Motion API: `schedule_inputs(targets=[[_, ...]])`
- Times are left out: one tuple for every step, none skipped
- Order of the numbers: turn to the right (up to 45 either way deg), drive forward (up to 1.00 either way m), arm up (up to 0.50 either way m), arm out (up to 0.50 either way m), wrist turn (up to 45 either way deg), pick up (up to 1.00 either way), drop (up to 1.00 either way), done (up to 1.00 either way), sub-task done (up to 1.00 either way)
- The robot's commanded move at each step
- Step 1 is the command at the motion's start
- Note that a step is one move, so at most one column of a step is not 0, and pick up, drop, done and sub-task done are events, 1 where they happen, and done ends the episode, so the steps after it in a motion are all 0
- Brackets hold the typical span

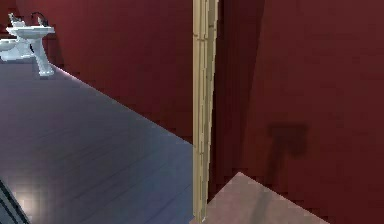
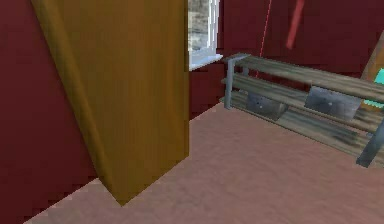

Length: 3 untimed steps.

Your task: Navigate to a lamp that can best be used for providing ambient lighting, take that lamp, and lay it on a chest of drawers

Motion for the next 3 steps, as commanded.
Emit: schedule_inputs(targets=[[-9.0, 0.0, 0.0, 0.0, 0.0, 0.0, 0.0, 0.0, 0.0], [0.0, 0.65, 0.0, 0.0, 0.0, 0.0, 0.0, 0.0, 0.0], [-39.0, 0.0, 0.0, 0.0, 0.0, 0.0, 0.0, 0.0, 0.0]])
